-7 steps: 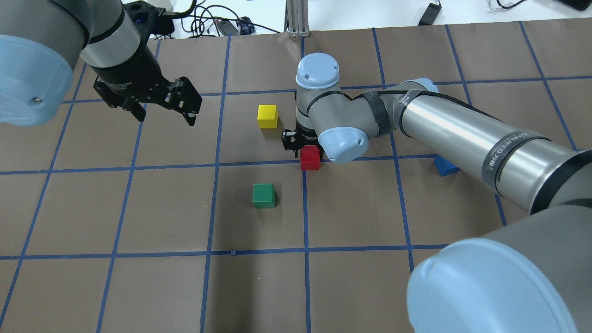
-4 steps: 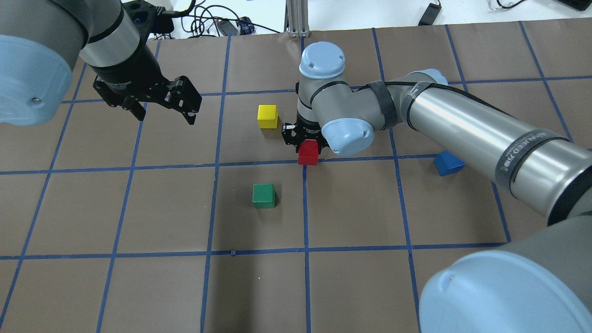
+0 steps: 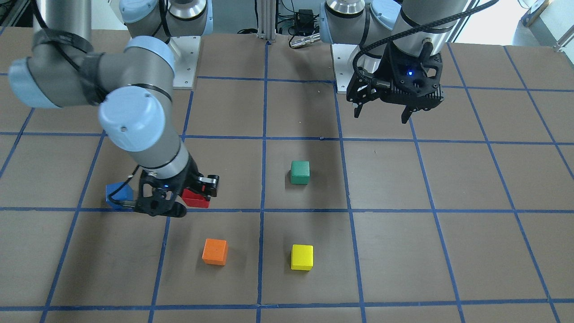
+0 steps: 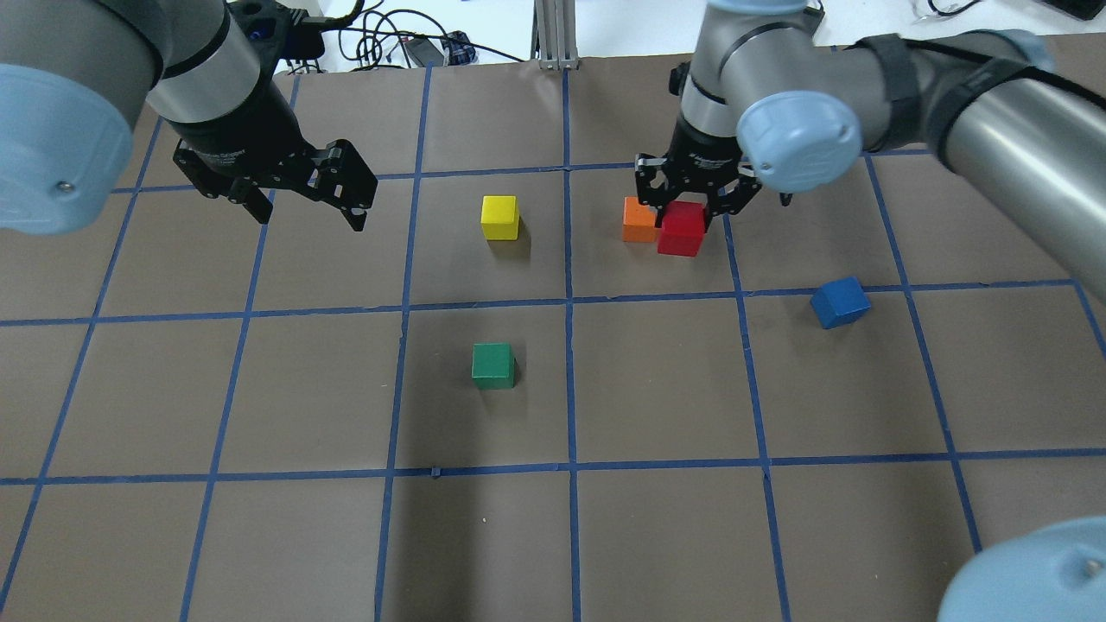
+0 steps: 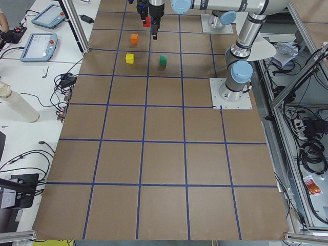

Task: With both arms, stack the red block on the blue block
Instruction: 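Carry the red cube with the right gripper over the blue cube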

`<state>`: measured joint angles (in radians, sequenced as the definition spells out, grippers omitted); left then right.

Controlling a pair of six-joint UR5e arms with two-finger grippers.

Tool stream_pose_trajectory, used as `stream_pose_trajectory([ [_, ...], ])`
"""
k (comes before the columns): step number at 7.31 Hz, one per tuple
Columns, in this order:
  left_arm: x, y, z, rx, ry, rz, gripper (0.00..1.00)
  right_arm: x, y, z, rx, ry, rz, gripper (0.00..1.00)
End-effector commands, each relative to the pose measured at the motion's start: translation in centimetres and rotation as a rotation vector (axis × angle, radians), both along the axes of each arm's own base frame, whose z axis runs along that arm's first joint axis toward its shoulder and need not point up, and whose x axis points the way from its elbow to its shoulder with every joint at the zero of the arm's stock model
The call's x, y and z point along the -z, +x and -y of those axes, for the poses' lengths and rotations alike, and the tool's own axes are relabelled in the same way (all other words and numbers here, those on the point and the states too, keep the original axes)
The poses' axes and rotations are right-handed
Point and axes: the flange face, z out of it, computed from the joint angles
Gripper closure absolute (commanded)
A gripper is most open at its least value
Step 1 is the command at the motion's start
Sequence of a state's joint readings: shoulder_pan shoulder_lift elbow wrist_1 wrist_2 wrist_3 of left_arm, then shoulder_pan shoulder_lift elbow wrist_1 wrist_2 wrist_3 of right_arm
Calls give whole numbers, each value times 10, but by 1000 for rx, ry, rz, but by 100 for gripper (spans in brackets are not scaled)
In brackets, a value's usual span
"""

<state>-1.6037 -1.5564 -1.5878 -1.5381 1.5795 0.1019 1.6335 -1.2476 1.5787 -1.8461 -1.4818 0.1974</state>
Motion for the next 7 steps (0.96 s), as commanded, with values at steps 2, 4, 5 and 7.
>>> stream_pose_trajectory([
  [2, -1, 1, -1, 0, -2, 4, 0, -1, -146, -27, -127, 10, 23, 100],
  [4, 0, 0, -2, 0, 1, -2, 0, 17, -178, -41, -250, 31, -58, 100],
  [5, 0, 1, -2, -1, 1, -1, 0, 29, -185, -46, -265, 33, -49, 100],
  [7, -2, 1, -4, -1, -3, -3, 0, 53, -186, -53, -309, -33, -76, 100],
])
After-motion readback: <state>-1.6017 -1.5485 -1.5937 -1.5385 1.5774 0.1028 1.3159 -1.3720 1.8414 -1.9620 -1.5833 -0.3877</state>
